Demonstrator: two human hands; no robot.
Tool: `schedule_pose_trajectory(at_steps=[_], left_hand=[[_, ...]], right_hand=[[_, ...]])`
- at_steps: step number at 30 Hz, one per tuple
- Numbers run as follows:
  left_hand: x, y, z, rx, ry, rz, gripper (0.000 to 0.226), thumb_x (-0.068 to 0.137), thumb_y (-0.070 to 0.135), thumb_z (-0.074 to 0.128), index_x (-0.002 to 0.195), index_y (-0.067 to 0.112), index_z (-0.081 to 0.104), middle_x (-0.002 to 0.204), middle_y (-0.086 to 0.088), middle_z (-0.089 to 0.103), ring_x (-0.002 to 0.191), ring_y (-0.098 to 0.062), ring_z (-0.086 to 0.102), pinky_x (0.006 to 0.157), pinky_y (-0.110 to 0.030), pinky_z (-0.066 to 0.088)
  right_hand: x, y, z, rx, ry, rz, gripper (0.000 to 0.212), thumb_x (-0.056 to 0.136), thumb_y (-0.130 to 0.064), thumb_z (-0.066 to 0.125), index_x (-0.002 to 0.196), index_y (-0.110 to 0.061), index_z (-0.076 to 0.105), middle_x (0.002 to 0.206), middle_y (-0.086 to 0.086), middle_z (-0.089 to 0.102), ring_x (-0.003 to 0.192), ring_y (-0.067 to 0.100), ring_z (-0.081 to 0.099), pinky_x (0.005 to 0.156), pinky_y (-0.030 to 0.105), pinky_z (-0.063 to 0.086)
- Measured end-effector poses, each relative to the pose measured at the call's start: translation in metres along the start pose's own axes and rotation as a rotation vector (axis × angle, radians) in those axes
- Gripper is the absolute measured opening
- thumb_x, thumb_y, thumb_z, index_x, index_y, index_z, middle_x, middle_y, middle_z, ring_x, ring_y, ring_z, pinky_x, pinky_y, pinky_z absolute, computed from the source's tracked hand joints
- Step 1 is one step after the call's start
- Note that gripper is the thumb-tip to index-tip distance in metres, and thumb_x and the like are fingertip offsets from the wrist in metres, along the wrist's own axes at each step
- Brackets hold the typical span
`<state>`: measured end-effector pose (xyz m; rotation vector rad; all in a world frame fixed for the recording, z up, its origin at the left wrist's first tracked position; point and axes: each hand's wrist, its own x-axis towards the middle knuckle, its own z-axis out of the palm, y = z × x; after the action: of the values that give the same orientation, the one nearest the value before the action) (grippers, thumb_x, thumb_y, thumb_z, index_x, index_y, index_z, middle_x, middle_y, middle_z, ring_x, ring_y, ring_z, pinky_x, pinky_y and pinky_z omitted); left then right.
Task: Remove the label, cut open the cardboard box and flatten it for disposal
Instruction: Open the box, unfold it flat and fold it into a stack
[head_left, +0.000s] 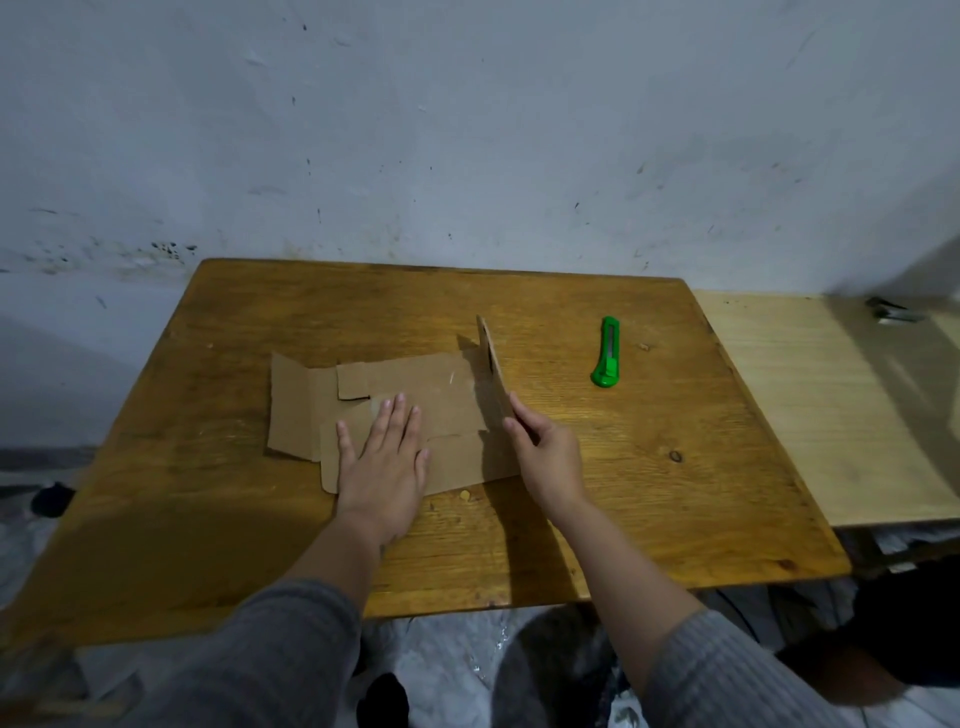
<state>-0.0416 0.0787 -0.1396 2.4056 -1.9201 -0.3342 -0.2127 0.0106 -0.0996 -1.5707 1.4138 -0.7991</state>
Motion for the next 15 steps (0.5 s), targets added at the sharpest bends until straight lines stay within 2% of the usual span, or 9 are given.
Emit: schedule_pose_trajectory(at_steps=[2, 7, 10, 13, 15], left_hand=[[0.0, 0.0, -0.001, 0.002, 0.0, 0.002, 0.056, 0.101, 0.039, 0.008, 0.152, 0.021, -0.006, 0.159, 0.003, -0.019, 0.144, -0.012, -0.022, 0.115, -0.059, -0.009], [0.0, 0.0, -0.001, 0.009, -0.006, 0.0, 0.055, 0.101, 0.039, 0.008, 0.152, 0.022, -0.006, 0.159, 0.003, -0.018, 0.145, -0.012, -0.021, 0.115, -0.058, -0.009], [0.001, 0.0, 0.0, 0.007, -0.011, 0.004, 0.055, 0.101, 0.039, 0.006, 0.152, 0.022, -0.006, 0.16, 0.004, -0.017, 0.144, -0.012, -0.021, 0.115, -0.058, -0.009], [0.0, 0.0, 0.001, 0.005, -0.011, 0.01, 0.055, 0.101, 0.039, 0.006, 0.152, 0.021, -0.005, 0.16, 0.004, -0.017, 0.145, -0.012, -0.021, 0.115, -0.058, -0.009], [0.0, -0.001, 0.001, 0.005, -0.006, 0.012, 0.055, 0.101, 0.039, 0.006, 0.152, 0.021, -0.005, 0.16, 0.004, -0.017, 0.145, -0.012, -0.021, 0.115, -0.057, -0.01]], right_hand=[[-0.002, 0.0, 0.003, -0.062, -0.053, -0.056, 0.039, 0.094, -0.016, 0.055, 0.132, -0.017, 0.053, 0.137, -0.002, 0.053, 0.123, -0.002, 0.042, 0.099, 0.011, 0.033], [-0.006, 0.005, 0.008, -0.314, -0.17, -0.238, 0.043, 0.096, -0.014, 0.048, 0.139, -0.015, 0.044, 0.146, -0.001, 0.042, 0.129, -0.003, 0.032, 0.105, 0.008, 0.021], [-0.006, 0.007, 0.017, -0.486, -0.249, -0.304, 0.041, 0.098, -0.012, 0.044, 0.139, -0.013, 0.043, 0.147, 0.0, 0.042, 0.137, 0.007, 0.034, 0.108, 0.009, 0.015], [-0.003, 0.01, 0.02, -0.587, -0.315, -0.319, 0.049, 0.094, 0.001, 0.041, 0.141, -0.012, 0.04, 0.15, 0.002, 0.038, 0.14, 0.009, 0.031, 0.108, 0.008, 0.01], [0.002, 0.01, 0.017, -0.606, -0.342, -0.325, 0.053, 0.092, 0.004, 0.042, 0.142, -0.013, 0.039, 0.15, 0.001, 0.037, 0.14, 0.01, 0.031, 0.114, 0.015, 0.011]])
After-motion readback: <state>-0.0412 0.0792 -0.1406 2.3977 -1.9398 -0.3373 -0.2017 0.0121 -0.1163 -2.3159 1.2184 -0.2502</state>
